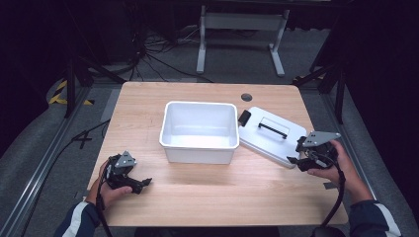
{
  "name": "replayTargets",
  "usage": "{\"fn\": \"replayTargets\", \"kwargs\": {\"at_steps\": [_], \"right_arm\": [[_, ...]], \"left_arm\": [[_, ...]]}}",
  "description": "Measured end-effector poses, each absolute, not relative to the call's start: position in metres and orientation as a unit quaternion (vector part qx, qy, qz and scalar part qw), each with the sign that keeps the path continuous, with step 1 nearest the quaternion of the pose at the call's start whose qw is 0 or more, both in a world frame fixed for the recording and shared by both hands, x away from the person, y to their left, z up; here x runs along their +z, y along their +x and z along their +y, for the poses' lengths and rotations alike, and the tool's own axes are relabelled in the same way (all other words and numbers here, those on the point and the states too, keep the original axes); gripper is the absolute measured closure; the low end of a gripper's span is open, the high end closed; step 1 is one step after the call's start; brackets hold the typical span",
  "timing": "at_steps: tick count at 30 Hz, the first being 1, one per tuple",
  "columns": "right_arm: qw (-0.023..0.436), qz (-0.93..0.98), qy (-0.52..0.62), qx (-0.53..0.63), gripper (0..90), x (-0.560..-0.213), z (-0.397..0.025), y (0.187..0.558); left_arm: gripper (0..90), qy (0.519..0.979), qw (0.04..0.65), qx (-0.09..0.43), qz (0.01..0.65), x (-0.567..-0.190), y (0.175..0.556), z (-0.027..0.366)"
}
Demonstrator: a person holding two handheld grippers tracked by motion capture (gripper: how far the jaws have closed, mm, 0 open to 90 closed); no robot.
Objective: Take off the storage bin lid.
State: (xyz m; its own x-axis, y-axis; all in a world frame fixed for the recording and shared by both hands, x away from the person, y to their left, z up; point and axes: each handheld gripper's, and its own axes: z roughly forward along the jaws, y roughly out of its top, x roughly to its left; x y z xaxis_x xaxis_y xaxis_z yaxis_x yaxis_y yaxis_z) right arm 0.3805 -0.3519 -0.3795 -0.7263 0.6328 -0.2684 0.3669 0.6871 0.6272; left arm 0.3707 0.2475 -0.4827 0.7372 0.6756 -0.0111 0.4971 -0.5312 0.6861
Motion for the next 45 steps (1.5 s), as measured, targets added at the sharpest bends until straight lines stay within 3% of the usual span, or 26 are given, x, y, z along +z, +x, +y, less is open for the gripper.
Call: {"fn": "replayTargets", "kwargs": {"at_steps": [22,33,45], "right_arm": [[0.244,0.881,0.291,0.283,28.6,-0.417,-0.375,0.356],[0.226,0.877,0.318,0.282,26.5,-0.447,-0.385,0.348],[0.194,0.823,0.395,0.359,20.9,-0.467,-0.404,0.337]], "left_arm": [[0.7,0.865,0.346,0.129,0.339,-0.483,0.371,0.247],[0.7,0.865,0.346,0.129,0.339,-0.483,0.371,0.247],[0.2,0.866,0.346,0.123,0.340,-0.483,0.371,0.247]]}}
